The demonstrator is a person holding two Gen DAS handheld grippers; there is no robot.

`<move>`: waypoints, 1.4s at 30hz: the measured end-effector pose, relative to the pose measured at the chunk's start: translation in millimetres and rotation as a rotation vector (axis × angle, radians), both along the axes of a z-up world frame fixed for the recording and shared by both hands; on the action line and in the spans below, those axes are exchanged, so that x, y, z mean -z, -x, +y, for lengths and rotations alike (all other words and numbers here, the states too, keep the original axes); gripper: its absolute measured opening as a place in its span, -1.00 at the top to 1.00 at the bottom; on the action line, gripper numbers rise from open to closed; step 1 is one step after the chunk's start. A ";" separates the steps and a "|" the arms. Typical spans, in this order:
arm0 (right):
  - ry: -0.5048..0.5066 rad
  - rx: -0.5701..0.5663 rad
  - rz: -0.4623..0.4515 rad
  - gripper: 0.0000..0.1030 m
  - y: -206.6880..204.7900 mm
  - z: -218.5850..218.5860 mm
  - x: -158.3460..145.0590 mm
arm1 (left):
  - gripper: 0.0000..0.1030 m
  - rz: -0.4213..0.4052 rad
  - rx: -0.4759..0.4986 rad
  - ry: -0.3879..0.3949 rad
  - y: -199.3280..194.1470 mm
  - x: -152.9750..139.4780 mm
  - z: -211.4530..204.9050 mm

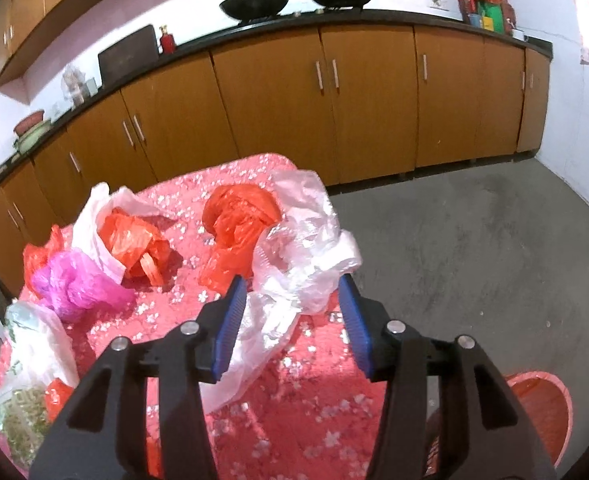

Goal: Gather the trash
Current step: 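Move both open tools back toward the bags on the table, then grasp the white green-print bag with the left tool while the right tool grasps a clear bag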

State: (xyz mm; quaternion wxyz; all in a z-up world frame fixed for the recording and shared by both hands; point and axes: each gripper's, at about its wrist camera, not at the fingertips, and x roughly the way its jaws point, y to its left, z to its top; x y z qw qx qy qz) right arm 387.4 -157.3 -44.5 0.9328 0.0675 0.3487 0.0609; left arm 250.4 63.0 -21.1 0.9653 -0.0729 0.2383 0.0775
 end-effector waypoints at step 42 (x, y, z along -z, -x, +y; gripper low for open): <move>-0.037 -0.079 -0.049 0.91 40.4 -8.0 -11.9 | 0.74 0.085 0.030 0.045 4.5 10.2 20.4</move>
